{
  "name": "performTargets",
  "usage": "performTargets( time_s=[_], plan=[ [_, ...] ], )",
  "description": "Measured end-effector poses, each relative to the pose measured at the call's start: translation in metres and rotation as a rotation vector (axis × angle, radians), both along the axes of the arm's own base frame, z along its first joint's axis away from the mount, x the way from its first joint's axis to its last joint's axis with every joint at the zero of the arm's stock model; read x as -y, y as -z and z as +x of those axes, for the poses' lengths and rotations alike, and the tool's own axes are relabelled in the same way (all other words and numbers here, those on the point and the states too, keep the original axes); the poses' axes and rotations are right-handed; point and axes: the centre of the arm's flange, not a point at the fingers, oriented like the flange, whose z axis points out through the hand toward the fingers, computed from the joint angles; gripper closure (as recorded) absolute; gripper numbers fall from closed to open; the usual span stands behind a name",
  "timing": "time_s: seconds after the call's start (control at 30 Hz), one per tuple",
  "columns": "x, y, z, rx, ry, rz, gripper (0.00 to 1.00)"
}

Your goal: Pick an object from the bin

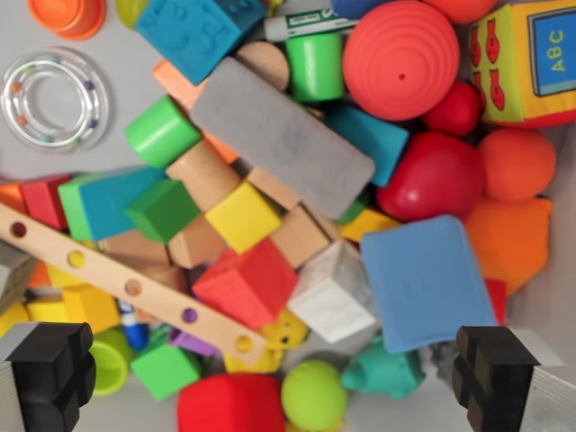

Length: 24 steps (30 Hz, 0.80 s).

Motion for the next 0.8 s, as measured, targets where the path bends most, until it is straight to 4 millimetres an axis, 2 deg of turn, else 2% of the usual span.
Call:
performTargets(
  time_s=[0.8],
  plan=[
    [0.042,0.053,-0.029,-0.001,-0.175,0.004,0.00]
  ],
)
